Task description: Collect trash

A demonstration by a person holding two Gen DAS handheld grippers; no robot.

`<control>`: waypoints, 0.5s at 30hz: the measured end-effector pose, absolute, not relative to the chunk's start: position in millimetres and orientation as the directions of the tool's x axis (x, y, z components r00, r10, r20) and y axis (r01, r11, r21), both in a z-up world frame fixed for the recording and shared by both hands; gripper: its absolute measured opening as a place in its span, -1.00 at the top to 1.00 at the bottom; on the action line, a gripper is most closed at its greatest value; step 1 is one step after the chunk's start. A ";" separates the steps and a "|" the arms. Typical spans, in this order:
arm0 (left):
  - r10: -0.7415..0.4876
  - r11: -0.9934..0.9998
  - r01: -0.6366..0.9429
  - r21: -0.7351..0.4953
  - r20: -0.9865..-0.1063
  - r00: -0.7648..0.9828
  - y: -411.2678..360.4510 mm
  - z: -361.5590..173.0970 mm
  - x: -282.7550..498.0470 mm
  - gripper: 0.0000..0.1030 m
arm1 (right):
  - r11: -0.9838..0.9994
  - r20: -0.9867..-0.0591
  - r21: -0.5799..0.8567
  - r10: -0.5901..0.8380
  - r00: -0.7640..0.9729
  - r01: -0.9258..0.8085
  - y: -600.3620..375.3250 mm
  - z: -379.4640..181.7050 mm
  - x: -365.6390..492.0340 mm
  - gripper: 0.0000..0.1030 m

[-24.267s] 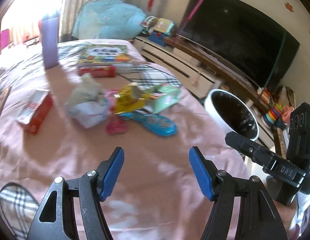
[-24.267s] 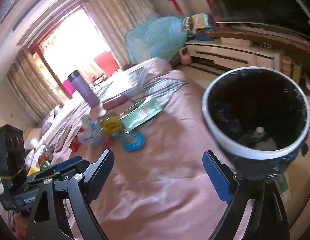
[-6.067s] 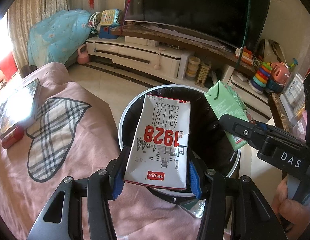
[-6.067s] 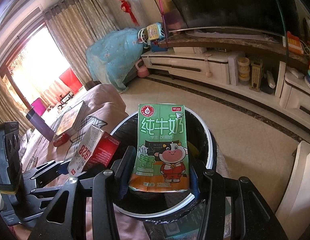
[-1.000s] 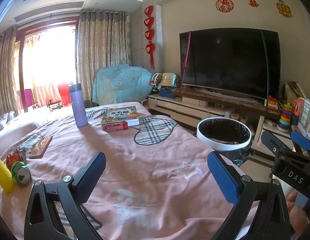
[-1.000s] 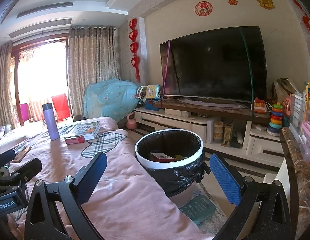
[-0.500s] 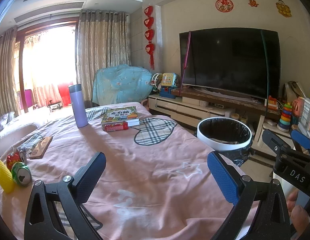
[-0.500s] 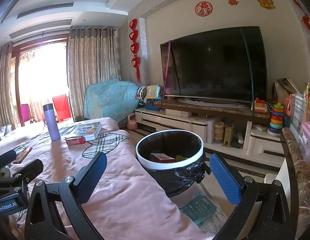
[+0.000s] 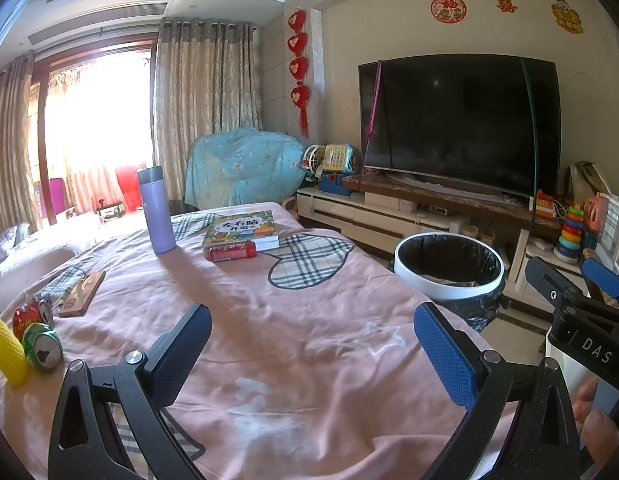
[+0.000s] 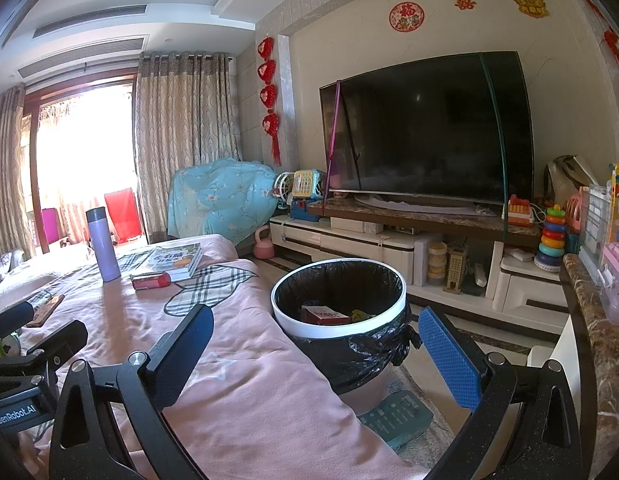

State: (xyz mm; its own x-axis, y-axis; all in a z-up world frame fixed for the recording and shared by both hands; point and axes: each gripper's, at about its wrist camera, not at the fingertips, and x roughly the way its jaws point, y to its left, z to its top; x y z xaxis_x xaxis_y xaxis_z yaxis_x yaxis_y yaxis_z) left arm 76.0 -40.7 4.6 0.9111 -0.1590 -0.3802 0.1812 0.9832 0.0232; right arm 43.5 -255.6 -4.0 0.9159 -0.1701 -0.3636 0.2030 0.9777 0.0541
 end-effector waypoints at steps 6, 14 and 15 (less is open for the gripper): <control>-0.159 0.983 0.182 0.023 -0.380 0.911 -40.7 4.5 75.8 -0.98 | 0.978 -0.363 0.054 -0.170 0.916 0.203 -255.9 -3.9 43.5 -1.00; -0.159 0.983 0.182 0.024 -0.380 0.911 -41.0 4.5 75.9 -0.98 | 0.978 -0.363 0.054 -0.170 0.916 0.203 -255.8 -3.7 43.5 -1.00; -0.159 0.983 0.182 0.024 -0.380 0.911 -41.1 4.5 75.7 -0.98 | 0.978 -0.363 0.054 -0.170 0.916 0.203 -255.8 -3.7 43.5 -1.00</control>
State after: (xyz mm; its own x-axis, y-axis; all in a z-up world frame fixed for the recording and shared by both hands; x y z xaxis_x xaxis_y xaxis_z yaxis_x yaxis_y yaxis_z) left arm 75.7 -41.1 4.5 0.9110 -0.1594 -0.3803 0.1818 0.9830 0.0236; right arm 43.5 -255.8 -3.7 0.9160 -0.1701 -0.3634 0.2031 0.9777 0.0542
